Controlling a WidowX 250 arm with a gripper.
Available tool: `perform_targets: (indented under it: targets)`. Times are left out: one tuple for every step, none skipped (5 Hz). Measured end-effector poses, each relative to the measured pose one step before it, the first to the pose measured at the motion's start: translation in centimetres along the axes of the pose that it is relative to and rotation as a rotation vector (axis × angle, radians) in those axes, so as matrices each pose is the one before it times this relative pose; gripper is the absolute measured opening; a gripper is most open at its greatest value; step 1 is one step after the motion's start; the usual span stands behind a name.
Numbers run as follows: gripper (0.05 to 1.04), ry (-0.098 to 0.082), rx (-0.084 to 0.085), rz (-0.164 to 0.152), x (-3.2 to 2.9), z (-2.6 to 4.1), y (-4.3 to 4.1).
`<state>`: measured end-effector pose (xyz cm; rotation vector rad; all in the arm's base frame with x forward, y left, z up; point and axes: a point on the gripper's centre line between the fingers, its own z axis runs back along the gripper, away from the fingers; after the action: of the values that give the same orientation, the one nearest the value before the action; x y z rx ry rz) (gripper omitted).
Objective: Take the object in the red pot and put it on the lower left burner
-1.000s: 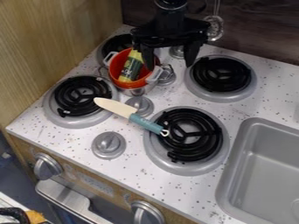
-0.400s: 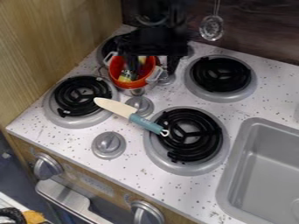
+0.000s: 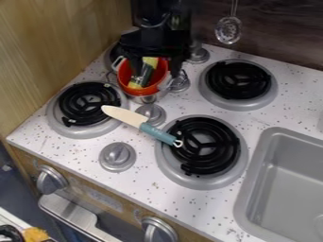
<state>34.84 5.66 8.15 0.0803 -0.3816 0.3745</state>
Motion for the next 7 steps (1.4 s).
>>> perform_targets:
  targets:
    - [1.000,-0.0190,-0.0210,-0.0492,1.047,-0.712,0.972]
    - [1.000,-0.0632,-0.0188,-0.0636,1.110,-0.885,0.959]
    - [1.000,0.0350,-0.0063,-0.0183,-0.522,-0.886,0.296]
    - [1.000,-0.0097,0.0162,-0.0453,0.180,-0.530,0.335]
    - [1.000,0.0068,0.0213,-0.0160,-0.083,-0.430,0.322]
    - [1.000,-0.0306,-0.0032,-0.0069,0.388,-0.227,-0.071]
    - [1.000,-0.0107,-0.0095,0.0337,-0.760,-0.950,1.026]
